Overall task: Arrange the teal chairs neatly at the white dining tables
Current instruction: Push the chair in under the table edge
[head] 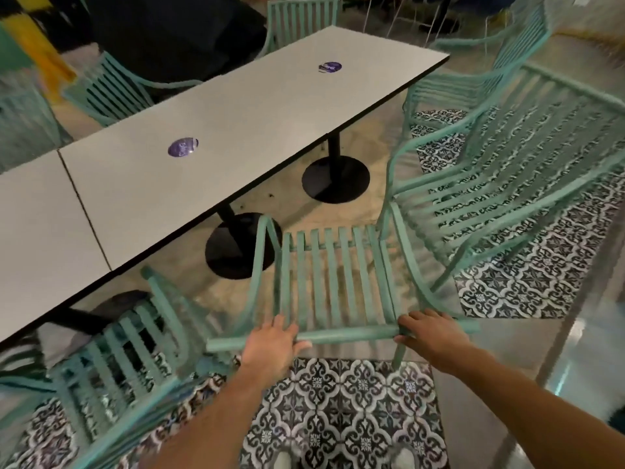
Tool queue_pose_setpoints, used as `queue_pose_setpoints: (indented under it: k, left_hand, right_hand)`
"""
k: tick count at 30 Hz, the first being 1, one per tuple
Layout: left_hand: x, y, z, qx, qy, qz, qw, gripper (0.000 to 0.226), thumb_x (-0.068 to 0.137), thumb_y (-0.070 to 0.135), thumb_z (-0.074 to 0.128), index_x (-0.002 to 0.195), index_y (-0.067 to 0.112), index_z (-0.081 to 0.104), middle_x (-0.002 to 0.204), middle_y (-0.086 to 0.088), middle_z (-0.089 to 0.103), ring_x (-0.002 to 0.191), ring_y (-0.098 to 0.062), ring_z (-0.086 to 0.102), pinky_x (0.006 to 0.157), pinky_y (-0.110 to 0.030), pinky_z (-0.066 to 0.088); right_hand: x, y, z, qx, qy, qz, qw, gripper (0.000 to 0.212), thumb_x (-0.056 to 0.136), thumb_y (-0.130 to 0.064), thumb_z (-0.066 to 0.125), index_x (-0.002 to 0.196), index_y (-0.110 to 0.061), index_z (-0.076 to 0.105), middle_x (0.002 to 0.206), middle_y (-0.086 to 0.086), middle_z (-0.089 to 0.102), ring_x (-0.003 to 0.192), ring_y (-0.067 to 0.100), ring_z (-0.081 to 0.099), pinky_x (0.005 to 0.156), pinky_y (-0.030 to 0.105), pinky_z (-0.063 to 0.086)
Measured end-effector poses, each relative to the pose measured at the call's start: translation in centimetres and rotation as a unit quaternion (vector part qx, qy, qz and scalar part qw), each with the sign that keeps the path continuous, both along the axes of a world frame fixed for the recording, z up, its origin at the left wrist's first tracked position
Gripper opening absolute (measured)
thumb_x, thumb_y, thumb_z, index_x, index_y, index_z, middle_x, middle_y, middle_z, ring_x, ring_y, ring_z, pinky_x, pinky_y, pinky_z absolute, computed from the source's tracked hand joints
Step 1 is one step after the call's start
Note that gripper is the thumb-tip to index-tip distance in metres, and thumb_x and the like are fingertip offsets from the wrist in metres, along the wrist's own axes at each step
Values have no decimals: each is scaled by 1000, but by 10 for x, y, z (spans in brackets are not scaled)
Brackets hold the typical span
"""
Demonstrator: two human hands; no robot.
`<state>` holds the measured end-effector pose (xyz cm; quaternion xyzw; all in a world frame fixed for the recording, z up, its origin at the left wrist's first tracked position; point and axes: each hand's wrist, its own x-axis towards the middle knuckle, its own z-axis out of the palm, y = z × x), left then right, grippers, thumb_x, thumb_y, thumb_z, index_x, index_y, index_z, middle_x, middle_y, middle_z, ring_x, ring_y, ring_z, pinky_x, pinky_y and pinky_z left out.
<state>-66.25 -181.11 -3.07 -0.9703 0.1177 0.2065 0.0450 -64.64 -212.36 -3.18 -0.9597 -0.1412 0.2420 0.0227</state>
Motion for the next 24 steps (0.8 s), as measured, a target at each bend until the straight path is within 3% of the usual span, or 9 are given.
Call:
queue_pose_setpoints:
  k: [3,9,13,14,16,18,24]
  left_hand:
    - [-2,-27,-2,5,15,49,999,60,92,65,18,120,23,49,124,-3,50,118,-21,48,100,-43,45]
    - [6,-70,-3,16,13,92,996,62,95,62,16,123,19,49,121,-4,52,118,-23,51,104,-42,43]
    - [23,-93,-6,-2,1,111,994,64,96,63,16,132,17,44,131,-9,49,125,-27,45,105,-42,40]
    - [27,-101,-8,2,9,116,993,66,96,63,15,135,16,42,134,-11,47,127,-29,43,106,-43,39]
    - [37,-115,-7,7,25,135,991,70,95,64,14,138,15,39,139,-14,44,131,-32,41,107,-46,38]
    - [47,-123,-5,0,38,151,988,72,94,65,13,139,15,39,140,-15,43,130,-33,42,107,-47,39]
    - [72,-145,-4,-9,13,180,984,68,95,64,19,135,17,45,137,-12,47,128,-29,42,106,-43,38]
  right_hand:
    - [23,-25,3,-11,6,46,999,39,95,-57,36,123,-33,49,122,-7,53,119,18,47,97,37,39]
    - [71,-62,0,-18,-2,93,996,41,92,-62,31,118,-36,49,120,-12,54,117,15,48,97,34,39]
    - [107,-85,-3,-18,-32,113,993,96,63,-83,-11,121,-38,50,124,-12,55,120,15,47,98,35,38]
    - [116,-90,-2,-24,-30,114,993,95,64,-83,-10,122,-38,50,126,-12,54,122,16,46,99,36,37]
    - [137,-99,2,-46,-14,107,993,64,85,-74,16,127,-39,48,134,-12,50,128,15,42,104,37,33]
    - [151,-103,-1,-68,-5,111,991,44,92,-64,35,126,-41,48,136,-14,49,131,14,40,107,39,30]
    - [197,-119,-5,-71,-15,138,988,42,92,-62,37,127,-42,48,133,-15,51,127,15,44,105,39,28]
